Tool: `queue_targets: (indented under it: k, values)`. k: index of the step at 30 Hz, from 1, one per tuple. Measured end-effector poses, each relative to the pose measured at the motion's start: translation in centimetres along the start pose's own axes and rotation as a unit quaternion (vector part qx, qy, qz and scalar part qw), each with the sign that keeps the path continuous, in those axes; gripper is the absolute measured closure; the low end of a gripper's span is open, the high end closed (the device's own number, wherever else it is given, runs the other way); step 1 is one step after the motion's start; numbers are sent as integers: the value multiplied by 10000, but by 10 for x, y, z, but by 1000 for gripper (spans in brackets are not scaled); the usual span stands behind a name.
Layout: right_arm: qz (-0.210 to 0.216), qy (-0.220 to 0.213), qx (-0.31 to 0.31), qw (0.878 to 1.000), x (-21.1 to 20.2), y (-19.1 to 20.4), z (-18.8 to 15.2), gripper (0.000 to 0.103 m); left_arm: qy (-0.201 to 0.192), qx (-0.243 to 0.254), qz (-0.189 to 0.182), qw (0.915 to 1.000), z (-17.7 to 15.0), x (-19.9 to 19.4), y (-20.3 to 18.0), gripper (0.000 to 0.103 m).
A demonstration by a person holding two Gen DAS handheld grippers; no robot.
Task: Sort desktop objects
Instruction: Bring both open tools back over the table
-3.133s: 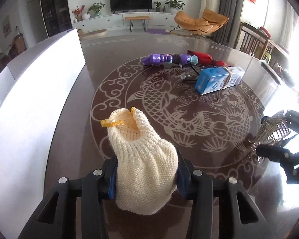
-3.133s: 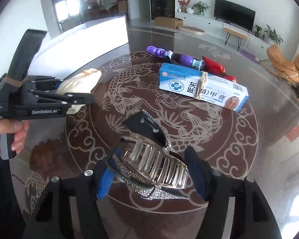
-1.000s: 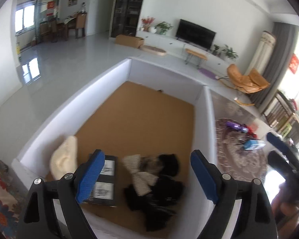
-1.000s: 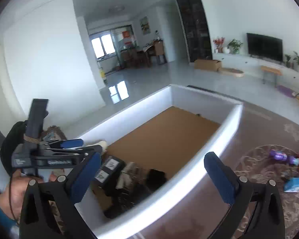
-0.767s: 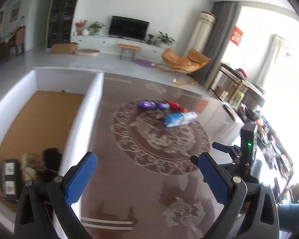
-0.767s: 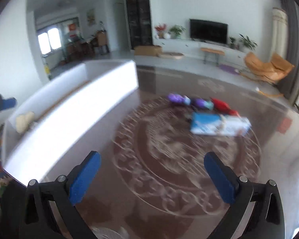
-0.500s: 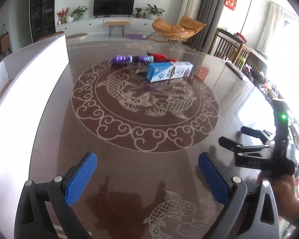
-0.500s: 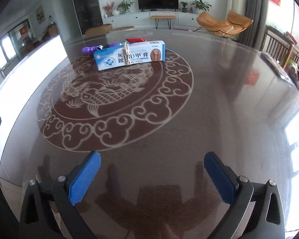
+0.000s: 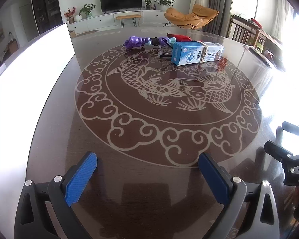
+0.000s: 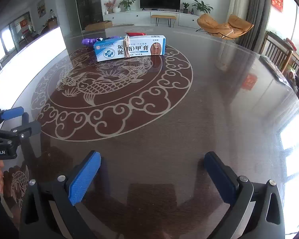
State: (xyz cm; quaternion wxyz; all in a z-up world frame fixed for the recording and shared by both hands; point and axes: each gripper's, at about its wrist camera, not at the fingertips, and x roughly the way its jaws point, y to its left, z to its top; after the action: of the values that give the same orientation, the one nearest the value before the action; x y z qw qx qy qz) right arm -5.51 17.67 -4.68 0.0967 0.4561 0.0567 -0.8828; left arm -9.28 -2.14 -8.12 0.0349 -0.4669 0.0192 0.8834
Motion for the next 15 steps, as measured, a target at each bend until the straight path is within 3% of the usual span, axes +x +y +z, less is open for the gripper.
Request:
queue_targets:
  k: [15]
  values:
    - [2, 0, -1, 10000, 1, 0, 0, 0, -59, -21, 23, 10000, -6, -4, -2, 0]
